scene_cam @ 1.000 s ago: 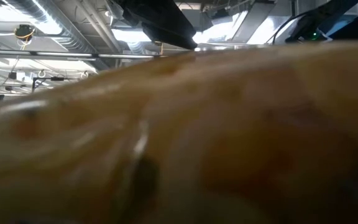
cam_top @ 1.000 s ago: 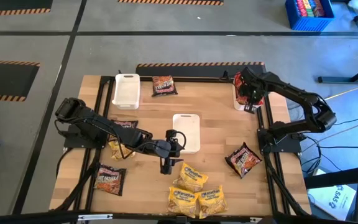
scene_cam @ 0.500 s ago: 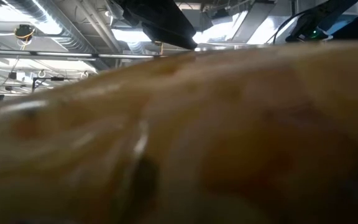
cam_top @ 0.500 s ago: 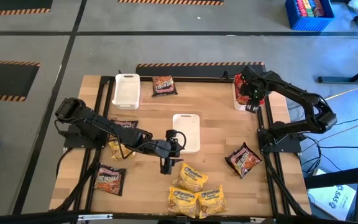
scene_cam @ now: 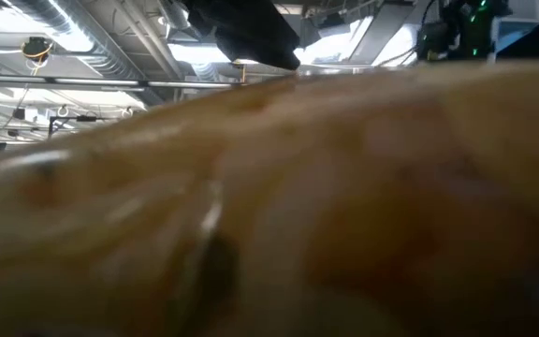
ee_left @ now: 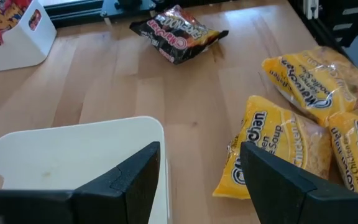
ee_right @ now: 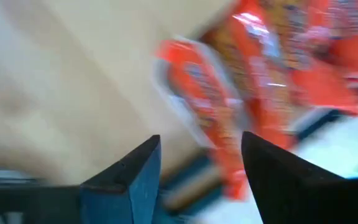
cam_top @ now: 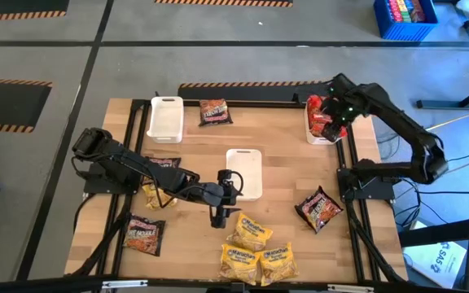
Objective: Sort Maruchan noodles
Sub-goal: Put the yellow noodle pack into the white middle bin
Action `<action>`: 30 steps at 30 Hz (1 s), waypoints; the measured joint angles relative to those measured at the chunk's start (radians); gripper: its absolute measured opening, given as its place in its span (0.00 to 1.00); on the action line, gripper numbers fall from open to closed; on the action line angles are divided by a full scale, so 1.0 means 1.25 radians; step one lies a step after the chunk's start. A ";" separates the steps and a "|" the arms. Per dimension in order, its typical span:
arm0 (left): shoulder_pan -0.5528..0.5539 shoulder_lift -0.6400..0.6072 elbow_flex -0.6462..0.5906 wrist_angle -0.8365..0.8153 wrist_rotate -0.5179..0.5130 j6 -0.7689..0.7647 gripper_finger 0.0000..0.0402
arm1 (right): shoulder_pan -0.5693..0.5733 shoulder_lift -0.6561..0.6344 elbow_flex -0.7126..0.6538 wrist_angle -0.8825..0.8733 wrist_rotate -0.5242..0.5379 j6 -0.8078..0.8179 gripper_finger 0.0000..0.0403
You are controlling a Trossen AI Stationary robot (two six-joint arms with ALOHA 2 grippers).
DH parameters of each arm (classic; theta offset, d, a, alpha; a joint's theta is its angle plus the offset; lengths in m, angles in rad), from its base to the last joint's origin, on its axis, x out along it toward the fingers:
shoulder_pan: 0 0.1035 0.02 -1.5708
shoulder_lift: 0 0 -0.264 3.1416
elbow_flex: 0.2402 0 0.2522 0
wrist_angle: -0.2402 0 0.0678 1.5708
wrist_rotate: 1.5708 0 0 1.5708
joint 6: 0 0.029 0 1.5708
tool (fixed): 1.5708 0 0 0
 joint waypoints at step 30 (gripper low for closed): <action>-0.114 -0.064 0.000 -0.217 -0.055 -0.174 0.54 | 0.969 -0.094 -0.304 0.792 0.097 0.466 0.45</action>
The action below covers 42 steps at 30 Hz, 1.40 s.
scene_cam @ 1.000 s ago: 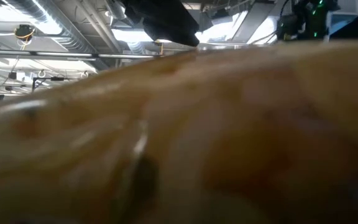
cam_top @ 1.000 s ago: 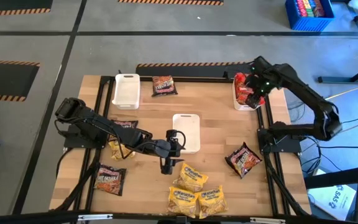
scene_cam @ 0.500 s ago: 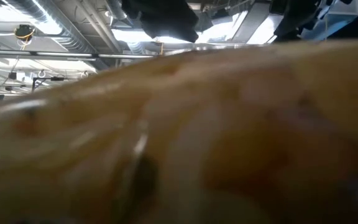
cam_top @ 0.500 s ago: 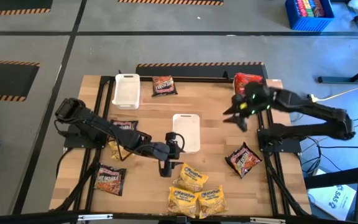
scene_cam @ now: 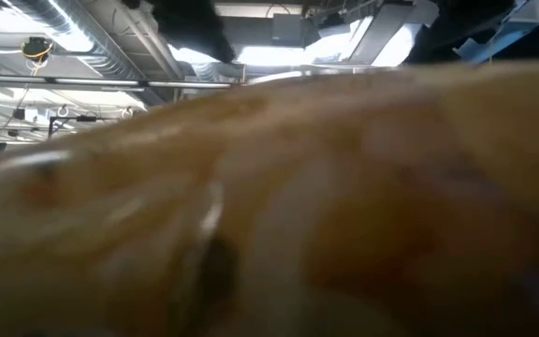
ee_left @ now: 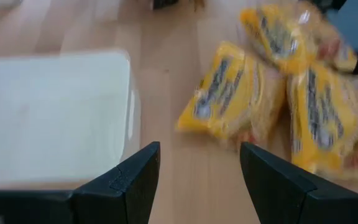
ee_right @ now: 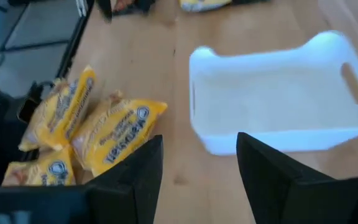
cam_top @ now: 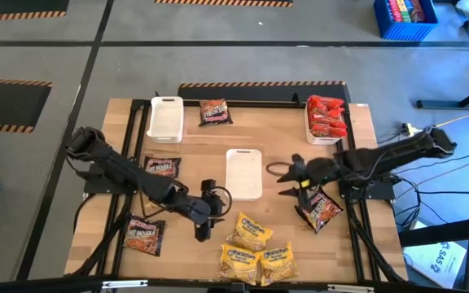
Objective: Sort Maruchan noodles
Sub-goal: Put the yellow noodle pack into the white middle bin
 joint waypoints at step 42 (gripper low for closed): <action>-0.032 0.221 -0.140 0.443 0.063 -0.140 0.54 | 0.092 0.581 0.002 0.519 -0.168 0.492 0.77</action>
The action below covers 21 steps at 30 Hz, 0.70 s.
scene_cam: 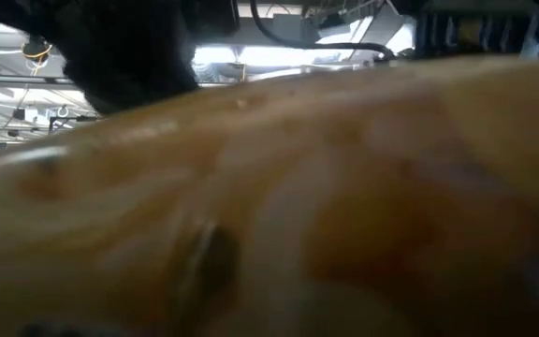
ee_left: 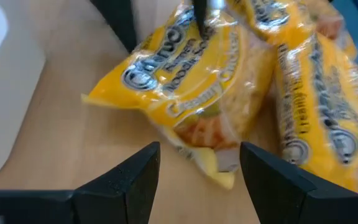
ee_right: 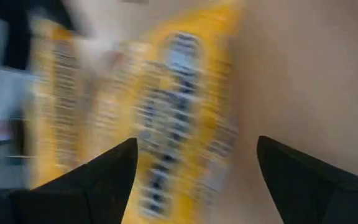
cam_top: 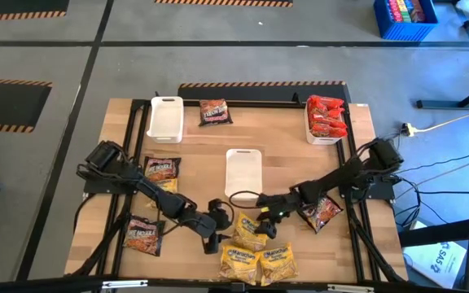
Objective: Sort Maruchan noodles
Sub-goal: Put the yellow noodle pack into the white middle bin
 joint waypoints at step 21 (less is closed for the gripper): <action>0.050 0.038 0.000 0.040 -0.010 0.009 0.54 | 0.002 0.086 0.004 0.174 -0.047 0.073 0.77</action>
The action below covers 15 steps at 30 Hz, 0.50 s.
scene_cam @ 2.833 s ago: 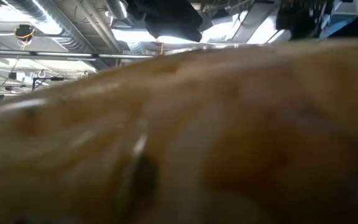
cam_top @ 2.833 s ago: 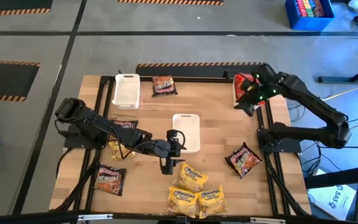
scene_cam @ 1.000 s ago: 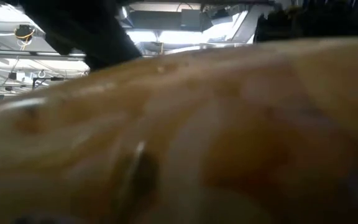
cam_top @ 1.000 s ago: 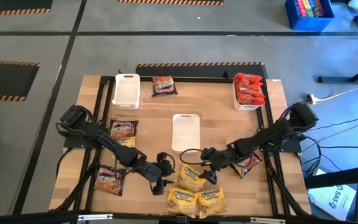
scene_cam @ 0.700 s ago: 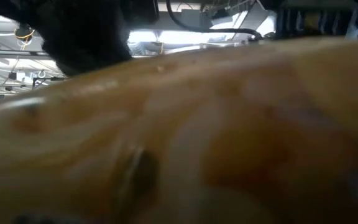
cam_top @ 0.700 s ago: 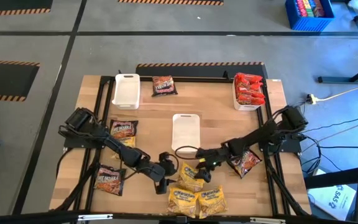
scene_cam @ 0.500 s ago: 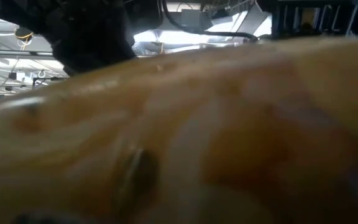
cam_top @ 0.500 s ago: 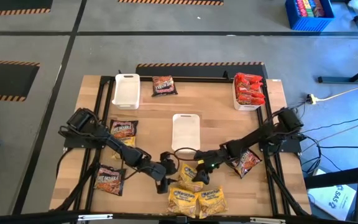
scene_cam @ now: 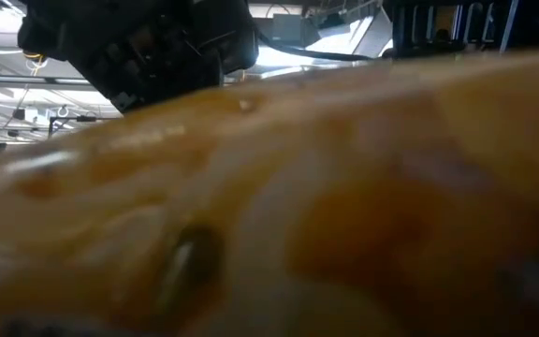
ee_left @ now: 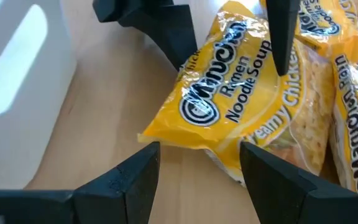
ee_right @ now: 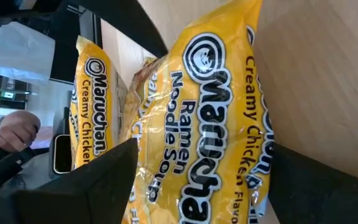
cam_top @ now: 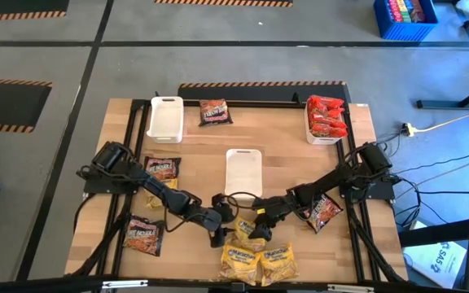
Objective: Sort Maruchan noodles
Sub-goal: Put the yellow noodle pack into the white middle bin
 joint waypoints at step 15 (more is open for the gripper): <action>0.008 0.000 0.000 0.006 -0.049 0.015 0.54 | -0.001 0.000 0.000 -0.009 0.016 -0.053 0.36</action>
